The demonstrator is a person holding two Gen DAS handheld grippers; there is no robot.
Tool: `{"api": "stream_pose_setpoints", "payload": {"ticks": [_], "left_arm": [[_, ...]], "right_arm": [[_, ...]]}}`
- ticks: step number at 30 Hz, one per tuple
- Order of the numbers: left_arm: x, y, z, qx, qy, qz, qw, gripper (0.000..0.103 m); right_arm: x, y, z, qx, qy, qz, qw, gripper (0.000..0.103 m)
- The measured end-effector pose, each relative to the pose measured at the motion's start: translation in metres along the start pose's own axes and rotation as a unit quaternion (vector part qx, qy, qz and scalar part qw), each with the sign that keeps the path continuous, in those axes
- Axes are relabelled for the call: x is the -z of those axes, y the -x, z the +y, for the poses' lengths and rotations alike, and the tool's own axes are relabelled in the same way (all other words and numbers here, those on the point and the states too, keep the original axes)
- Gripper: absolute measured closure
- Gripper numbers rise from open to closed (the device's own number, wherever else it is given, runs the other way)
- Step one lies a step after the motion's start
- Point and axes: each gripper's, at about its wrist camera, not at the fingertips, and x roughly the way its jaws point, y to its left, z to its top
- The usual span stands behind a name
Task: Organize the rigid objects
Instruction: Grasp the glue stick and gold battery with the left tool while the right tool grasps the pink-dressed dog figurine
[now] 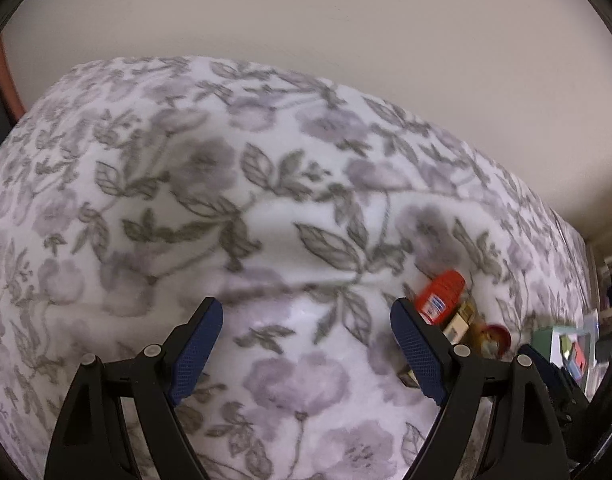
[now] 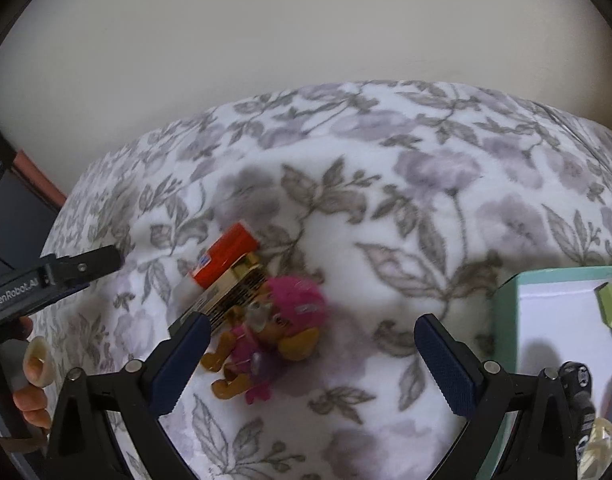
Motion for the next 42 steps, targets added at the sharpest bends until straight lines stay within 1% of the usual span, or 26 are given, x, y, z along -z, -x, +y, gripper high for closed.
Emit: {"api": "stream_pose_setpoints", "payload": {"ticks": [4, 8, 9, 11, 13, 16, 18, 19, 23, 25, 30, 33, 37, 38, 40, 42], "left_arm": [[0.004, -0.003, -0.010, 0.003, -0.019, 0.001, 0.9998, 0.016], [0.009, -0.009, -0.015, -0.004, -0.034, 0.006, 0.9994, 0.016], [0.010, -0.010, -0.016, -0.007, -0.034, 0.007, 0.9994, 0.016], [0.011, -0.012, -0.017, -0.008, -0.034, 0.010, 0.9993, 0.016], [0.012, -0.014, -0.021, -0.006, -0.038, 0.013, 0.9992, 0.016], [0.013, -0.013, -0.029, 0.000, -0.049, 0.010, 0.9987, 0.016], [0.014, -0.014, -0.035, 0.006, -0.061, 0.007, 0.9981, 0.016], [0.015, -0.014, -0.038, 0.005, -0.066, 0.008, 0.9978, 0.016], [0.017, -0.019, -0.048, -0.001, -0.084, 0.010, 0.9964, 0.016], [0.018, -0.022, -0.054, 0.004, -0.091, 0.015, 0.9958, 0.016], [0.022, -0.026, -0.068, 0.014, -0.116, 0.017, 0.9930, 0.016], [0.024, -0.027, -0.076, 0.013, -0.130, 0.015, 0.9913, 0.016], [0.026, -0.031, -0.082, 0.015, -0.147, 0.018, 0.9889, 0.017], [0.027, -0.032, -0.085, 0.012, -0.152, 0.018, 0.9881, 0.017], [0.029, -0.035, -0.090, 0.006, -0.163, 0.018, 0.9864, 0.020], [0.028, -0.040, -0.093, 0.005, -0.163, 0.024, 0.9863, 0.030]], "right_arm": [[0.004, -0.007, 0.010, 0.021, 0.017, 0.003, 1.000, 0.000], [0.007, -0.016, 0.015, 0.021, 0.021, 0.008, 1.000, 0.000], [0.008, -0.018, 0.018, 0.037, 0.029, 0.006, 0.999, 0.000], [0.010, -0.020, 0.022, 0.055, 0.046, 0.006, 0.997, 0.000], [0.011, -0.020, 0.021, 0.056, 0.050, 0.004, 0.997, 0.001], [0.010, -0.015, 0.011, 0.055, 0.039, 0.001, 0.998, 0.003], [0.009, -0.011, 0.002, 0.065, 0.026, -0.005, 0.998, 0.010], [0.009, -0.009, -0.002, 0.069, 0.021, -0.009, 0.997, 0.011], [0.008, -0.007, -0.009, 0.064, 0.013, -0.014, 0.998, 0.017], [0.008, -0.005, -0.011, 0.062, 0.013, -0.016, 0.998, 0.022], [0.010, -0.001, -0.020, 0.064, 0.006, -0.019, 0.998, 0.041], [0.009, 0.001, -0.025, 0.066, 0.002, -0.018, 0.998, 0.049], [0.009, 0.004, -0.029, 0.060, -0.002, -0.020, 0.998, 0.055], [0.009, 0.004, -0.031, 0.060, -0.004, -0.020, 0.998, 0.058], [0.008, 0.006, -0.033, 0.059, -0.008, -0.022, 0.998, 0.058], [0.008, 0.006, -0.034, 0.057, -0.009, -0.023, 0.998, 0.059]]}}
